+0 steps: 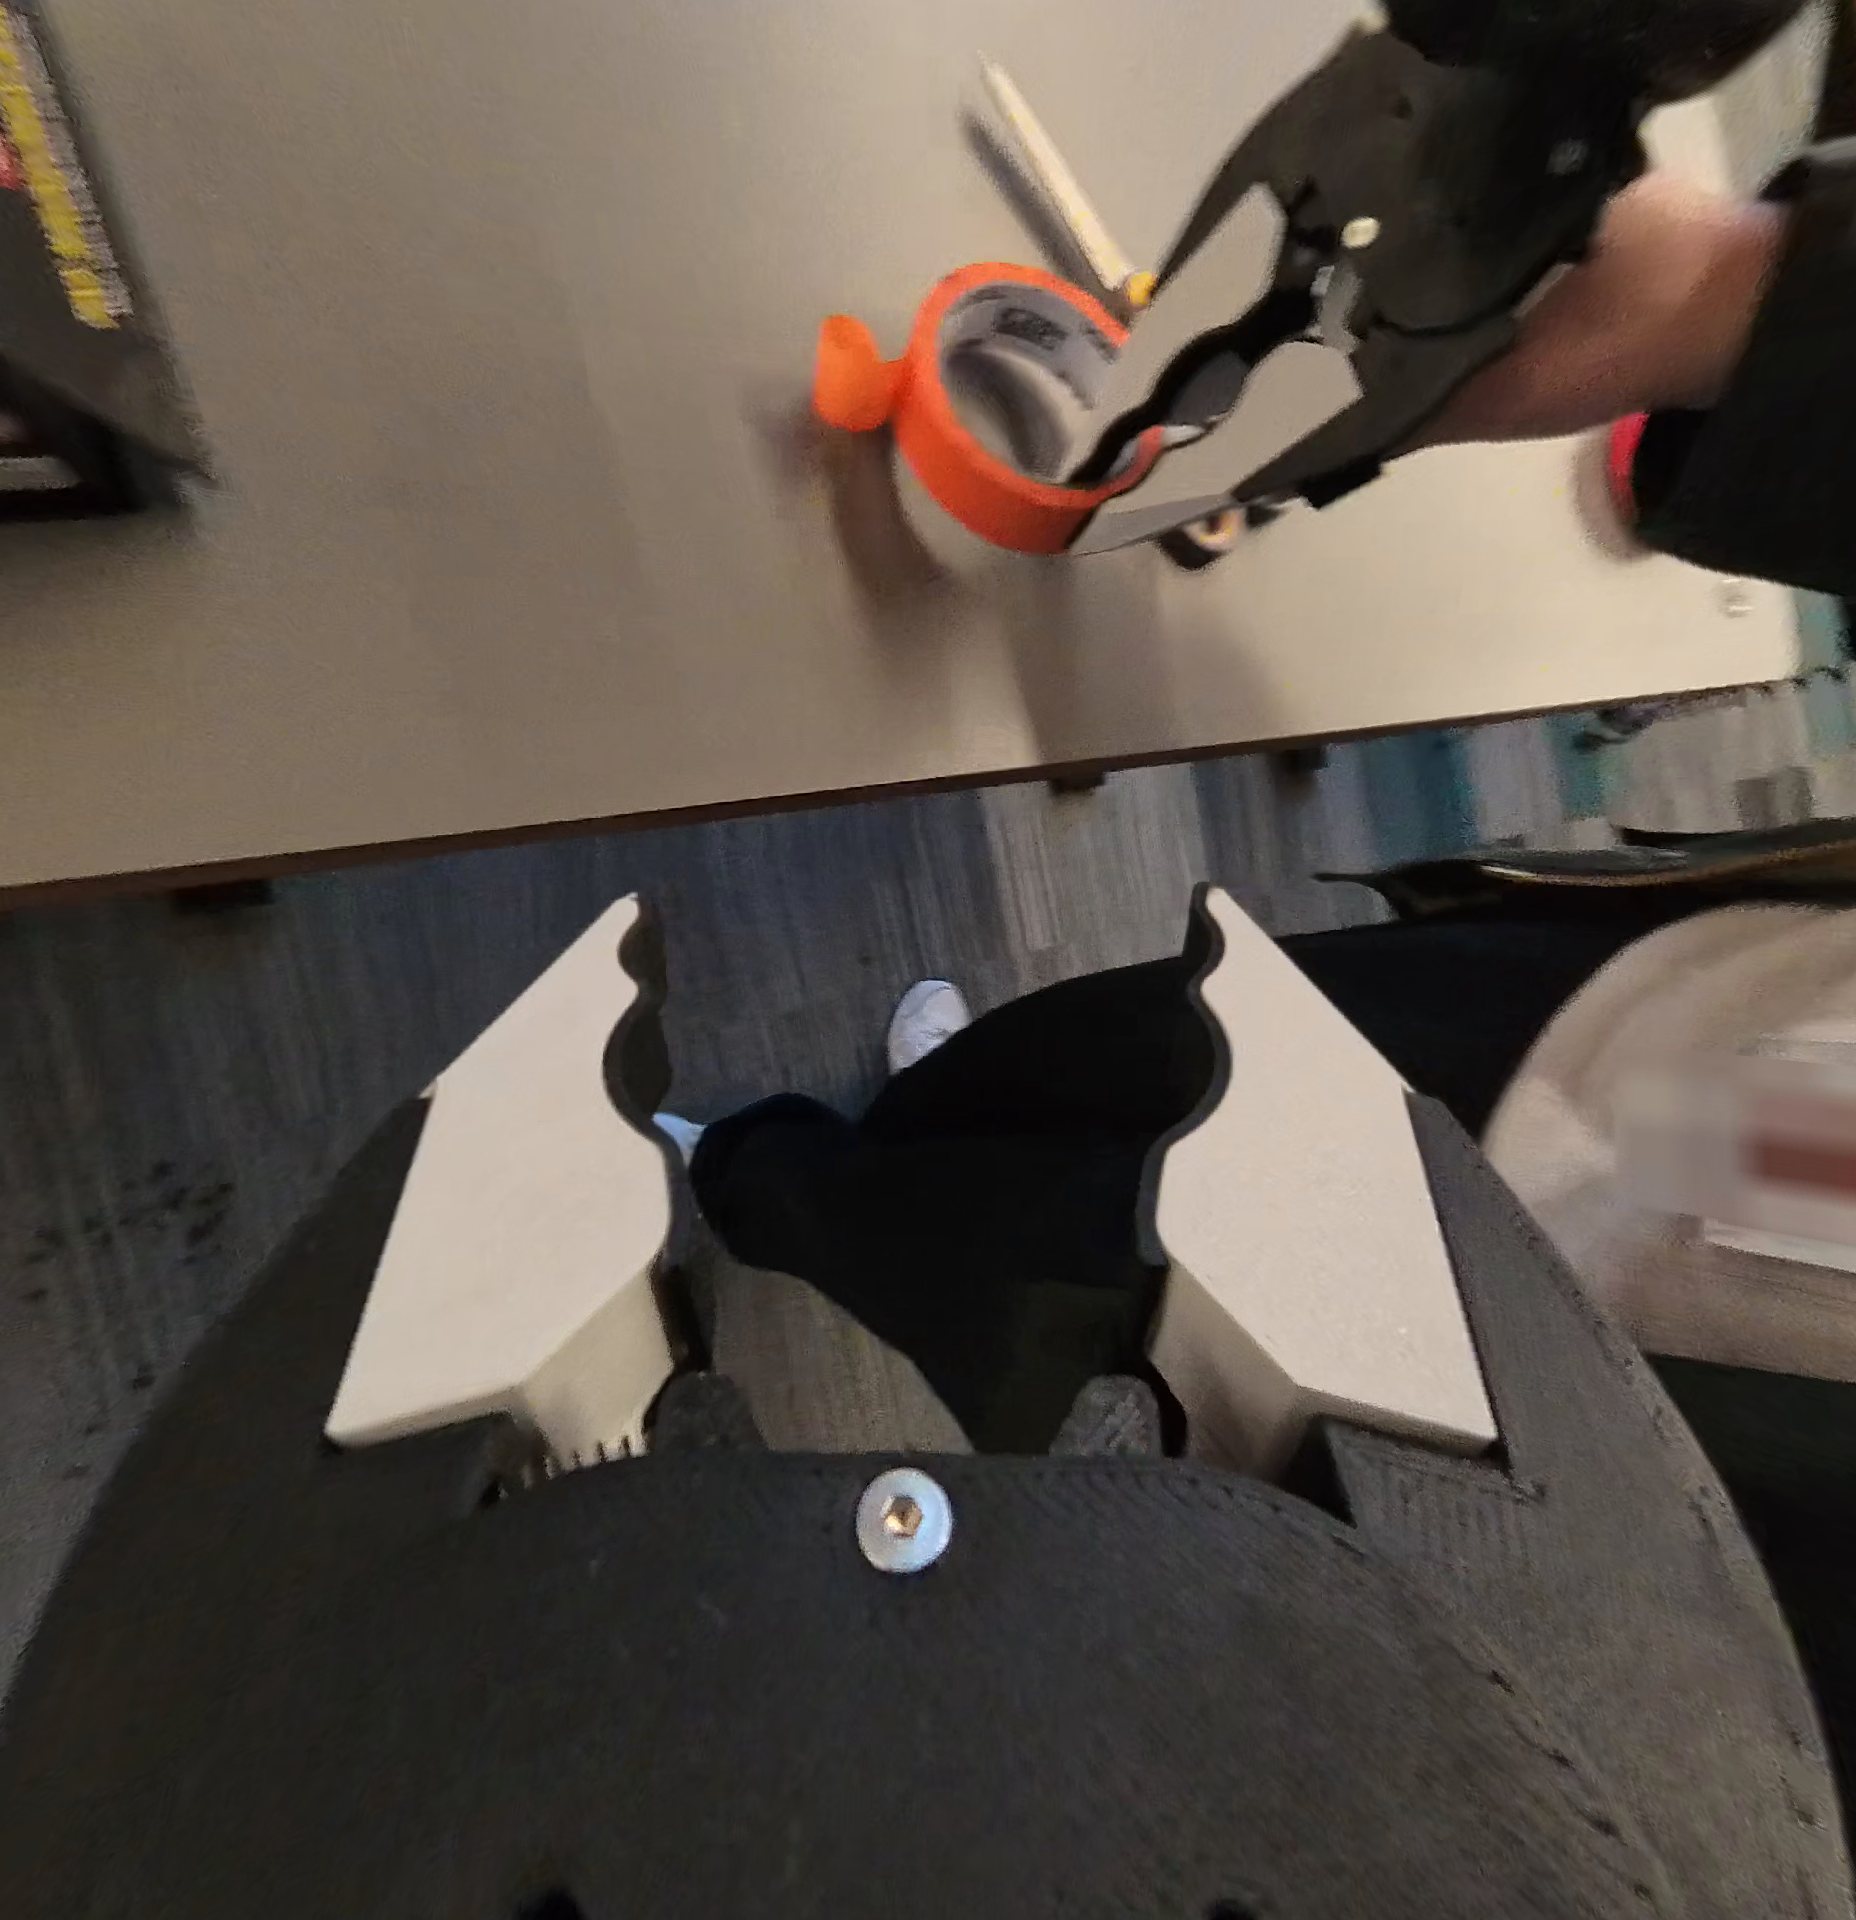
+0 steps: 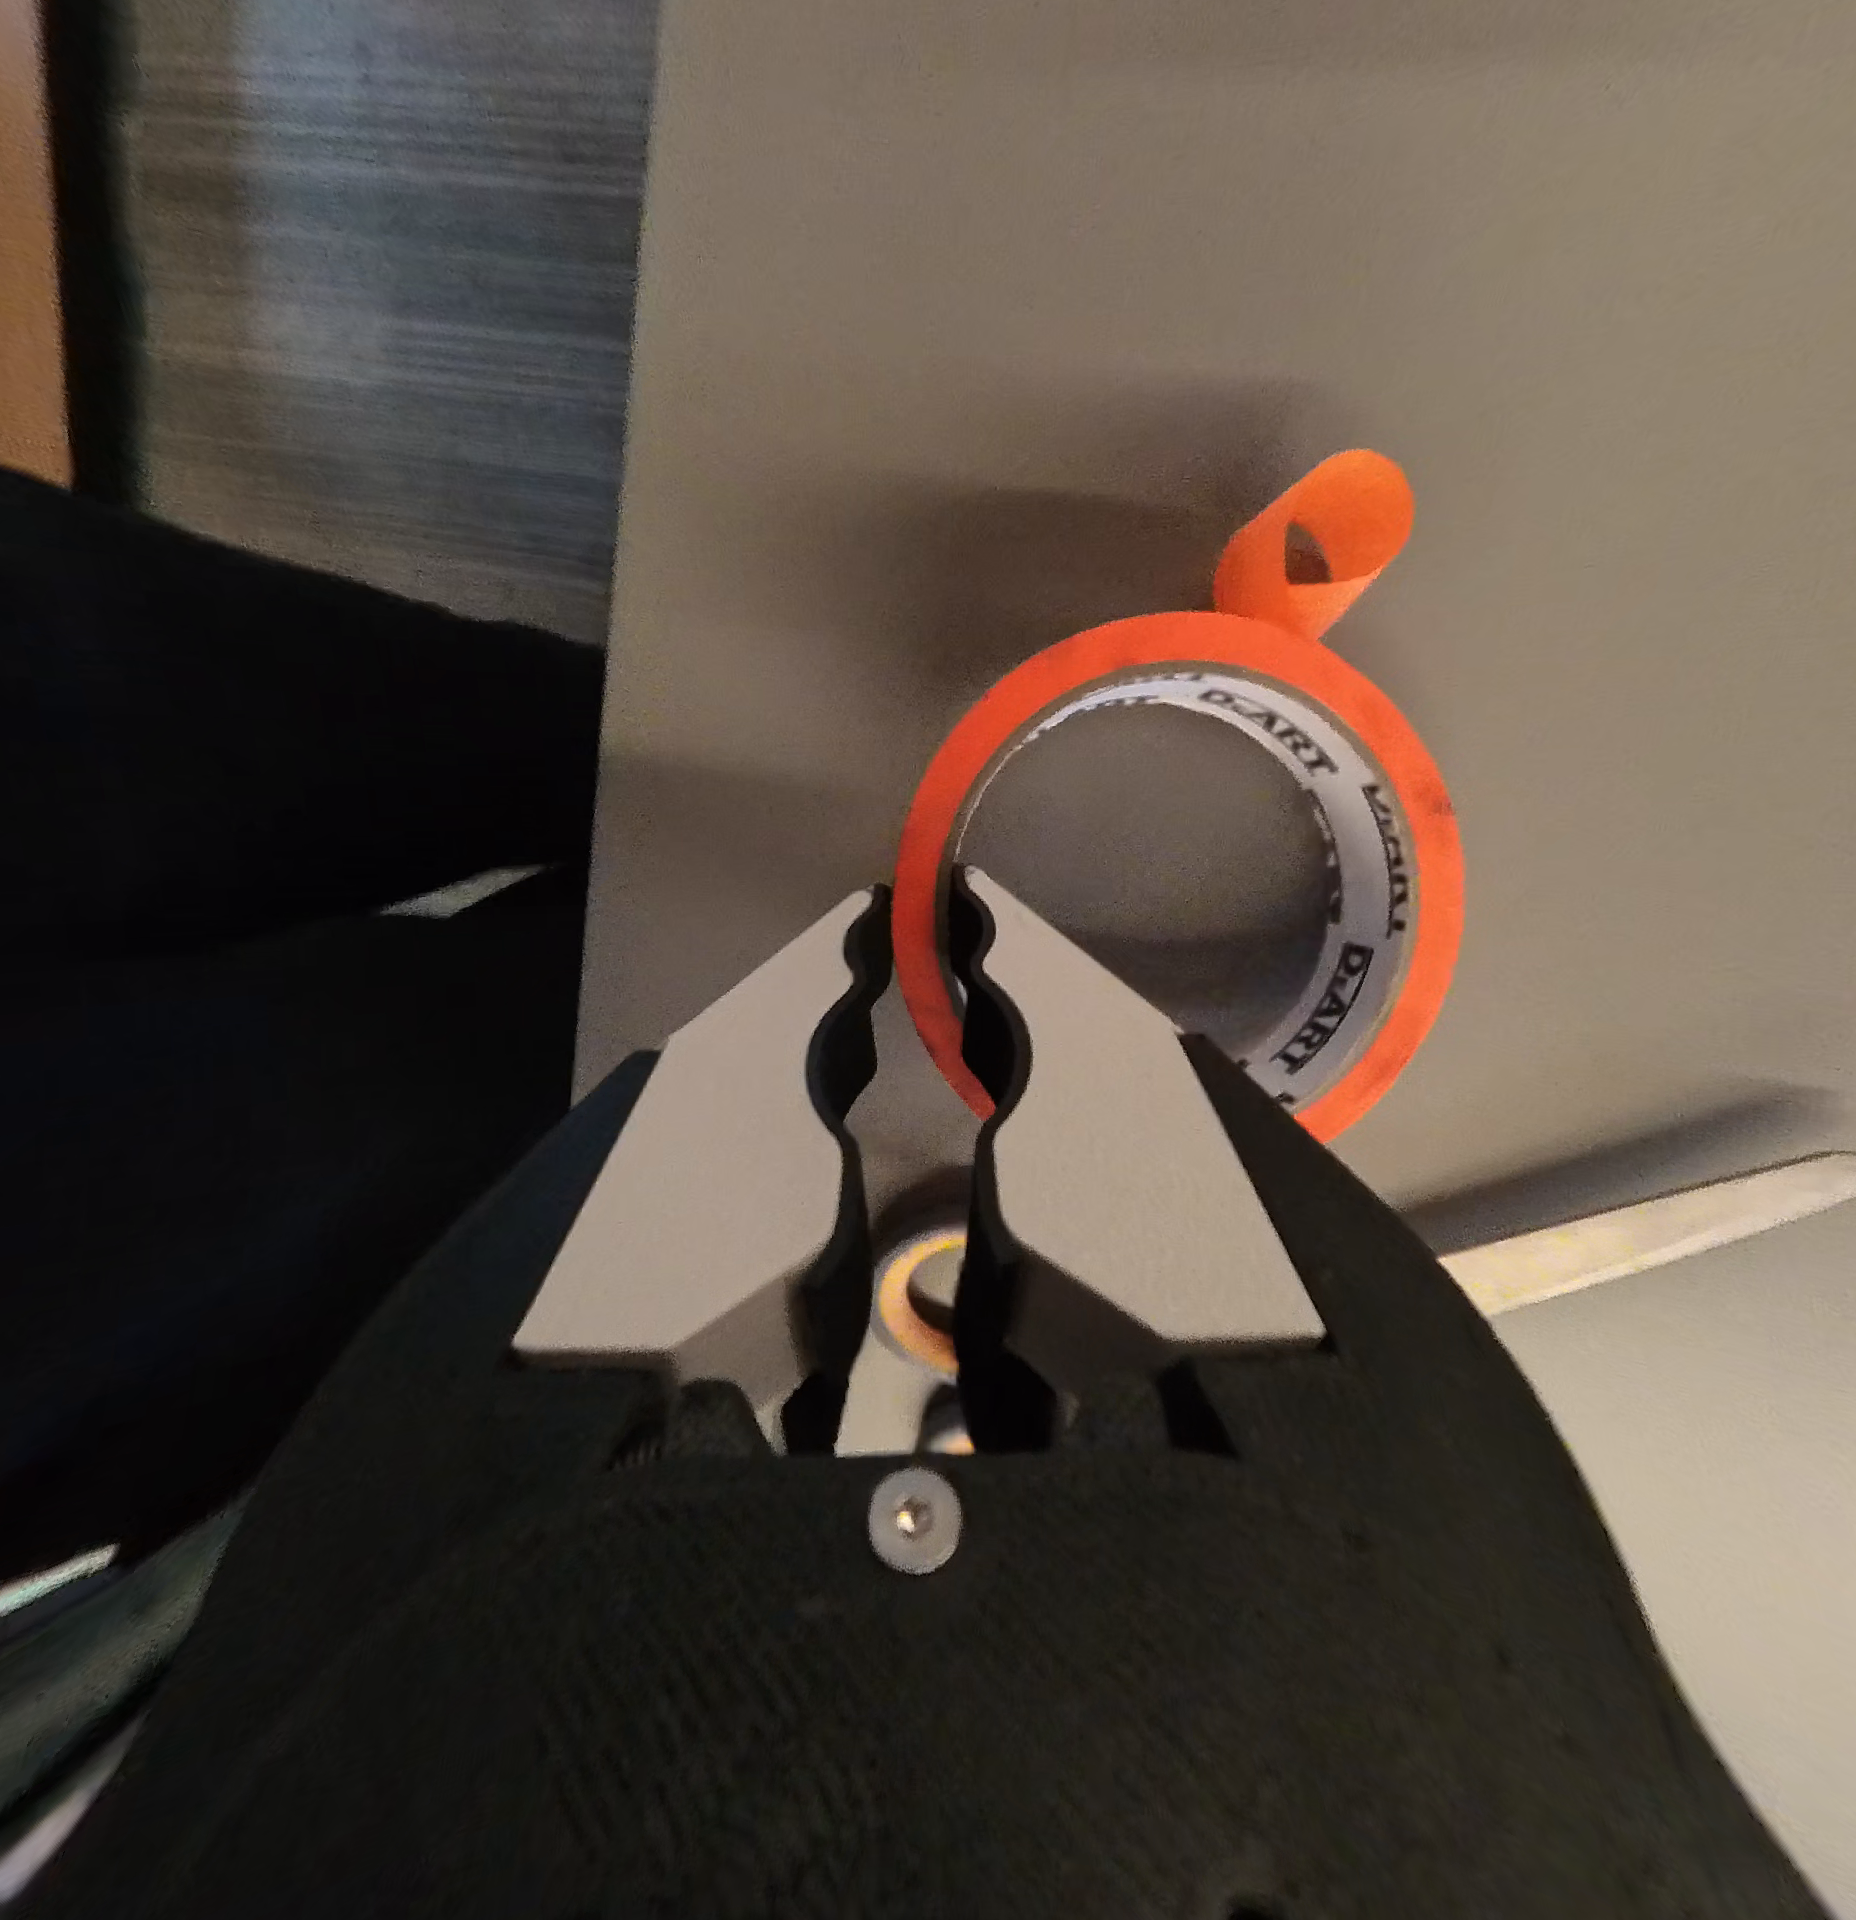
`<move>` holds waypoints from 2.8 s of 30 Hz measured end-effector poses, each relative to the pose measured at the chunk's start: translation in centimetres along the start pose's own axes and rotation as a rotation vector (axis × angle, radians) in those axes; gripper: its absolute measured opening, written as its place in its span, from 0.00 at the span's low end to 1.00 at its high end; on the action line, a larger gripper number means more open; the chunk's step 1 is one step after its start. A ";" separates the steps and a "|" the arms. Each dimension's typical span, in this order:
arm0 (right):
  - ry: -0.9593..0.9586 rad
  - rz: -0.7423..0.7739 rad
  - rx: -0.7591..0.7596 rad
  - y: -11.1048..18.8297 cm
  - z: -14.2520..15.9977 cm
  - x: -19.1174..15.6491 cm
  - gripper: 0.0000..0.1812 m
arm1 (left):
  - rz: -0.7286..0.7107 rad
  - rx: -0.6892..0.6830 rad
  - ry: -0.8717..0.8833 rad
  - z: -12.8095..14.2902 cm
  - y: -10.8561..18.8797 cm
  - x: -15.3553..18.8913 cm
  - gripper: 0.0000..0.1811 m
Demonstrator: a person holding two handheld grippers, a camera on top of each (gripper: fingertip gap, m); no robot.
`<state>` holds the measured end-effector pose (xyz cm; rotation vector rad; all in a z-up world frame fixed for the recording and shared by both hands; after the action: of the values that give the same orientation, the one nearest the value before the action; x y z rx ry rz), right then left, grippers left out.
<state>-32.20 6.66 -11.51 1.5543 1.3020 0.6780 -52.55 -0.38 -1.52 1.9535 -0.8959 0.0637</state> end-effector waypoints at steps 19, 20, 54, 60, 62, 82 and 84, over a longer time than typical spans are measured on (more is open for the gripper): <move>-0.486 0.041 0.651 -0.6 -18.6 1.2 0.36 | 0.020 -0.034 -0.352 -4.7 0.8 -23.0 0.54; -0.568 0.005 0.660 -2.5 -20.0 2.0 0.39 | 0.073 -0.041 -0.366 -5.6 0.7 -23.7 0.54; -0.611 0.448 0.391 -10.0 -24.9 5.4 0.30 | 0.176 -0.201 -0.182 -10.8 -6.9 -25.8 0.57; -0.488 0.593 0.292 -5.4 -23.3 5.5 0.30 | 0.436 -0.077 0.099 -11.9 -8.2 -23.2 0.57; -0.400 0.629 0.255 -4.3 -23.3 5.2 0.29 | 0.542 -0.064 0.173 -11.9 -8.3 -22.9 0.57; -0.116 0.669 0.130 -4.3 -28.5 5.5 0.24 | 0.605 0.052 0.331 -11.6 -5.9 -26.5 0.56; -0.167 0.651 0.158 -4.3 -28.2 5.7 0.24 | 0.597 0.055 0.343 -11.6 -6.0 -26.6 0.55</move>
<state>-56.89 20.86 -5.51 2.1413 0.7261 0.8300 -64.74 25.21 -9.98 1.5939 -1.2144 0.7516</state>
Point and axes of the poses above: each gripper's, where its closed fingertips meet, y back along the fingers, z out of its underside, x = y × z across the jaws, the point moved 4 cm from there along y, back along the fingers, and after that the axes turned 2 degrees about -y, right-handed, at the moved point
